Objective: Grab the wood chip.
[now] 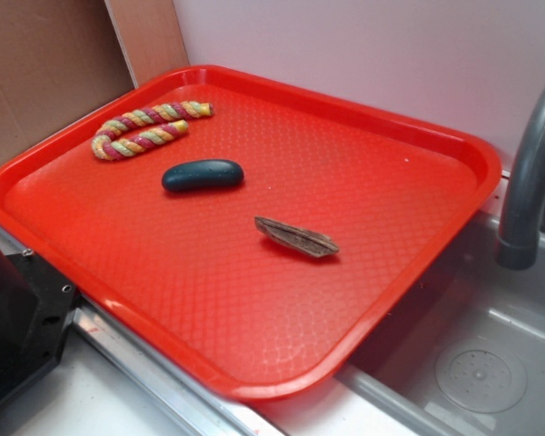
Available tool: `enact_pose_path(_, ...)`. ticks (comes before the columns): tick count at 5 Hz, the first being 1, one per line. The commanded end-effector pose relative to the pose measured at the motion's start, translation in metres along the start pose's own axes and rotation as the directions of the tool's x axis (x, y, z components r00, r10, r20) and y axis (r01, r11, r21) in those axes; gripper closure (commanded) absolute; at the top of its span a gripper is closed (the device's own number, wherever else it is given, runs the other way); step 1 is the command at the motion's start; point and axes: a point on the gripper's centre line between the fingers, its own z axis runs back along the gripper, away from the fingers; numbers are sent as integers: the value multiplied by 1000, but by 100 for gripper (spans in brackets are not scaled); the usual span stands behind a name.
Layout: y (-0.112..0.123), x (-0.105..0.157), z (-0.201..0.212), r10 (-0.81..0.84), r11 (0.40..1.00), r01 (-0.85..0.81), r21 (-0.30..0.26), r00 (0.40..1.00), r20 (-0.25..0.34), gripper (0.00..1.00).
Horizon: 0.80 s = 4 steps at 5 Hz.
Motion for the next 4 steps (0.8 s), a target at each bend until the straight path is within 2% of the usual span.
enact_pose_path(1,0,0,0,0,1000,0,0,1000,0,0)
enact_pose_path(2,-2,5,-2,-80,997,80,-15,996,30,0)
enact_pose_path(3,-5,5,-5,-215,974,215,-64,977,16,0)
enact_pose_path(4,-16,9,-9,-284,957,288,-44,956,78,0)
